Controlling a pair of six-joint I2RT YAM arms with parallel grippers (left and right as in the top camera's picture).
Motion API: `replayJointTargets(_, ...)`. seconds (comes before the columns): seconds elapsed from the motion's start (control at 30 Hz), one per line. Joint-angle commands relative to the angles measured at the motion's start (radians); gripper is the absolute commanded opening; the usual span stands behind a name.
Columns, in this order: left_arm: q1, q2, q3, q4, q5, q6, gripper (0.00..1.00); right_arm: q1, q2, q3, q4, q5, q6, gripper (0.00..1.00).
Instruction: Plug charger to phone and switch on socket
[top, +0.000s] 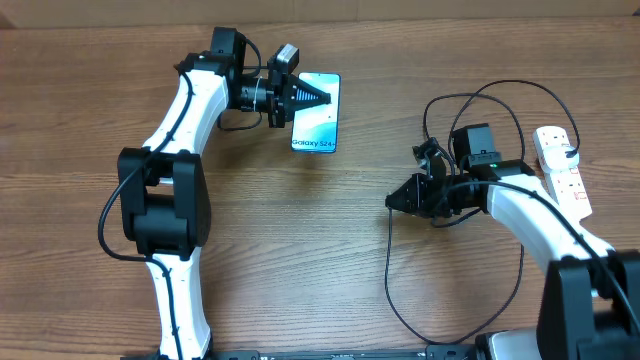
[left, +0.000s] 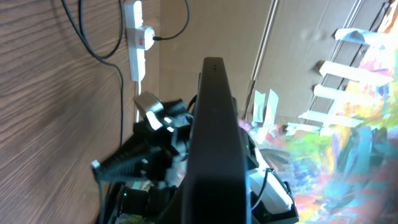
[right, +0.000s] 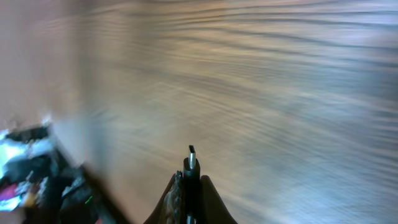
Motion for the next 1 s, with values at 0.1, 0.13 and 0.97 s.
replayJointTargets(0.1, 0.039, -0.153, 0.010, 0.000, 0.056, 0.111, 0.04, -0.002, -0.047, 0.030, 0.004, -0.427, -0.196, 0.04)
replayJointTargets(0.13, 0.042, -0.157, 0.010, 0.008, 0.053, 0.111, 0.04, -0.002, -0.047, 0.030, 0.016, -0.476, -0.199, 0.04)
replayJointTargets(0.97, -0.086, -0.157, 0.010, 0.566, -0.149, -0.520, 0.04, -0.001, -0.047, 0.030, 0.425, -0.707, 0.217, 0.04)
